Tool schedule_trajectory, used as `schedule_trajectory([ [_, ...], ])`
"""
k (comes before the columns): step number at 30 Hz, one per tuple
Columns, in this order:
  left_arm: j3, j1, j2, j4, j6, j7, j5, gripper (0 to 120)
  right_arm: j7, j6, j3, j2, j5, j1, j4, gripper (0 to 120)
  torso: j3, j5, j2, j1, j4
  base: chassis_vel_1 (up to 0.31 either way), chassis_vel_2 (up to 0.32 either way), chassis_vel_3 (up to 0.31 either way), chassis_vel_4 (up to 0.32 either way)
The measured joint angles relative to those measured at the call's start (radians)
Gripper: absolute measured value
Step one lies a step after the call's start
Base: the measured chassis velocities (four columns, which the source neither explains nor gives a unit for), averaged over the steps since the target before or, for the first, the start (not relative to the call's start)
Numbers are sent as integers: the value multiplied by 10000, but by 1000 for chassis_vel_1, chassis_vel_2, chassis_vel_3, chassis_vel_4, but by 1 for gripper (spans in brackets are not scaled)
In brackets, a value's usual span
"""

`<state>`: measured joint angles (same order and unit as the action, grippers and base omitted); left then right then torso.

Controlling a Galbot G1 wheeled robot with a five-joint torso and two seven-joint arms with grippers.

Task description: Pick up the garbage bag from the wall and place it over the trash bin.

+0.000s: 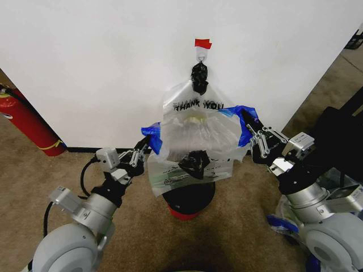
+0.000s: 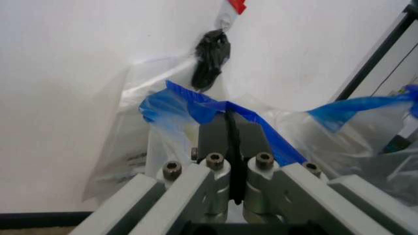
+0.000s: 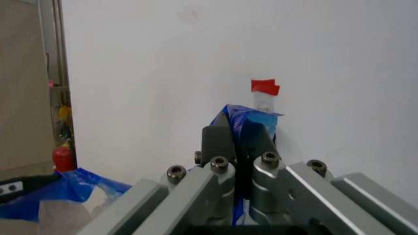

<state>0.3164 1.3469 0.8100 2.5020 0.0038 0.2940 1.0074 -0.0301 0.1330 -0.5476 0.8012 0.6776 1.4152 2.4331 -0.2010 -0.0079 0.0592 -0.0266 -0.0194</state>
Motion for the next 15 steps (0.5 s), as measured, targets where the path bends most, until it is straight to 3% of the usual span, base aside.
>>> schedule_trajectory([
  [15,-643,-480,512,-492,42,-6,275,0,18,-32,852,394,-298,-374,-864,0,0,-1,0,0,1,0,0,0,0],
])
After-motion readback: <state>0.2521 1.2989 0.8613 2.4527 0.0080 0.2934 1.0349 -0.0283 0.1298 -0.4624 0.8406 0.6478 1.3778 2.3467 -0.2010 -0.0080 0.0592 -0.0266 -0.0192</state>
